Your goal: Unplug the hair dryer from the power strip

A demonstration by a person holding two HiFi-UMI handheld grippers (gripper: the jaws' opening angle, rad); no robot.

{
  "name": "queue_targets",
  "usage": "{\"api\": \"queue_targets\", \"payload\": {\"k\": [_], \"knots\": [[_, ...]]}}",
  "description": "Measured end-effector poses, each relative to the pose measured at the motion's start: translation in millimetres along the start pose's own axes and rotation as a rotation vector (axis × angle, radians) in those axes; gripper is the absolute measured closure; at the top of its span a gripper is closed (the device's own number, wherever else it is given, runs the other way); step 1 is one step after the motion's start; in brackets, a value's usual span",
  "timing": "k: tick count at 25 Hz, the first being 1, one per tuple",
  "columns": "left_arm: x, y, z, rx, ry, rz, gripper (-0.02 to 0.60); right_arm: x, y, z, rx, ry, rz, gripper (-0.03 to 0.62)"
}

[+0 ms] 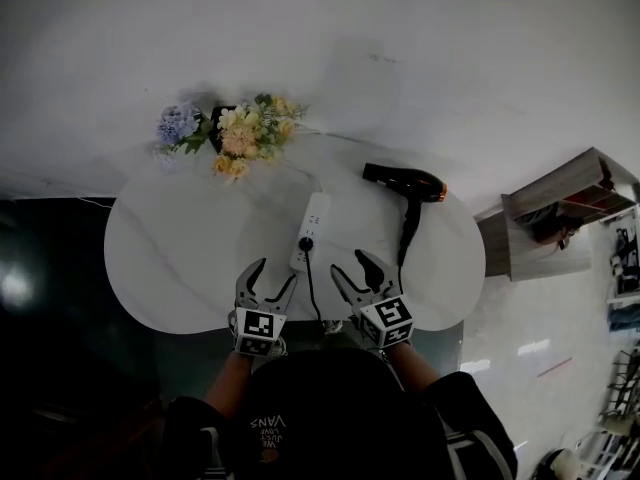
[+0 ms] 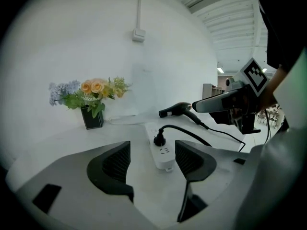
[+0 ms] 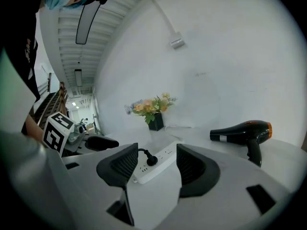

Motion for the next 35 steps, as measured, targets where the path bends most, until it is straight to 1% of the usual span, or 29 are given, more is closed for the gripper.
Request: {"api": "queue_targets", "payload": {"k": [4, 9, 11, 15, 22, 24, 28, 31, 35], "knots": [[-0.8, -4.3, -15.8, -0.045, 0.027, -0.016, 0.285, 8.9, -5.9, -11.7, -0.032, 0.035, 0.018, 0.365], [9.8, -13.0, -38.8, -0.098, 0.000, -0.028, 0.253, 14.5, -11.5, -23.8, -0.060, 0.084, 0.048, 0.364], [14.7, -17.2, -46.9, -0.114, -0.007, -0.046, 0.248, 15.6, -13.9, -29.0, -0.067, 0.104, 0.065, 0.362], [25.0, -21.1, -57.9, -0.130, -0.010, -0.091, 0.247, 16.7, -17.4, -39.0, -0.094, 0.156, 0.109, 0.362], [34.0, -27.1, -78.7, -0.168, 0.008, -0.103, 0.247, 23.4, -22.1, -55.3, -0.133, 0.221, 0.169, 0.362], [35.9, -29.1, -83.8, -0.186, 0.013, -0.094, 0.249, 22.9, -22.9, -60.1, -0.142, 0.249, 0.190, 0.362], [35.8, -33.8, -89.8, -0.222, 0.037, -0.048, 0.252, 19.2, -25.1, -70.9, -0.159, 0.311, 0.243, 0.362], [35.1, -36.8, -92.1, -0.236, 0.049, -0.045, 0.298, 16.0, -28.4, -80.4, -0.174, 0.356, 0.290, 0.362], [34.8, -38.0, -93.3, -0.230, 0.053, -0.044, 0.304, 9.0, -34.5, -91.6, -0.189, 0.425, 0.369, 0.364]]}}
Point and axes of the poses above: the fingertips, and each gripper's own axes: z backward along the fingers, x to its right, y out of its top, the point moved 4 cm from there along z, backward along the fingers, and after that the axes turned 3 degrees about -x, right-handed, at the moved point
